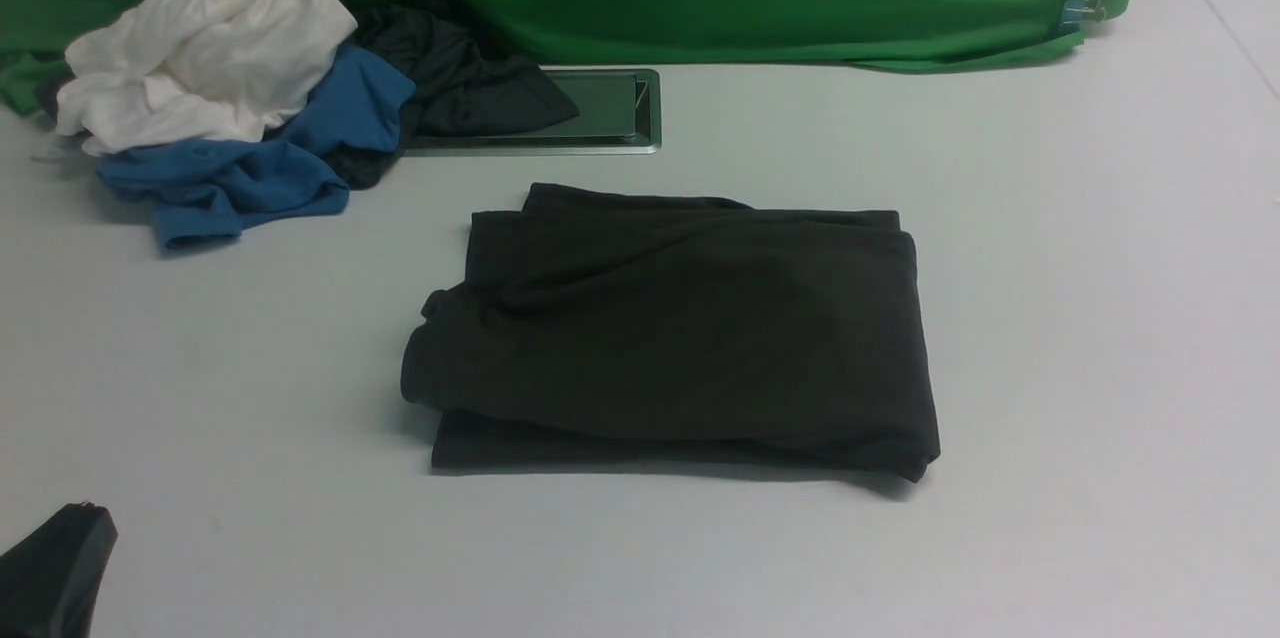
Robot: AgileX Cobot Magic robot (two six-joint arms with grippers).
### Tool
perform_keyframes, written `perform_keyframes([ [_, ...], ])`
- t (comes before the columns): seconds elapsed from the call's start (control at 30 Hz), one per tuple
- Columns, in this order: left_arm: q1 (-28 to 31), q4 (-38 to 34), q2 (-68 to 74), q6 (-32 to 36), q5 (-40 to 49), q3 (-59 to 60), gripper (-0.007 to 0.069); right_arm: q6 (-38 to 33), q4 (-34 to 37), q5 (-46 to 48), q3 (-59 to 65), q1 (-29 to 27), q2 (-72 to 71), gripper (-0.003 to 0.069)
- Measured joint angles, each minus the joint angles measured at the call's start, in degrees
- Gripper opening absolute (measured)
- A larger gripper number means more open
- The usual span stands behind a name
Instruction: Fold a long-sleeved shirt on a white desktop.
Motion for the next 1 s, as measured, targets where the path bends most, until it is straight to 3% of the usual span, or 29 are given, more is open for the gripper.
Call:
perform_keyframes([
  [0.73, 0.0, 0.0, 0.0, -0.05, 0.0, 0.0, 0.002, 0.0, 0.0, -0.02, 0.0, -0.24, 0.0, 0.022],
  [1.0, 0.0, 0.19, 0.0, -0.05, -0.06, 0.0, 0.002, 0.0, 0.0, -0.02, 0.0, -7.75, 0.0, 0.023],
])
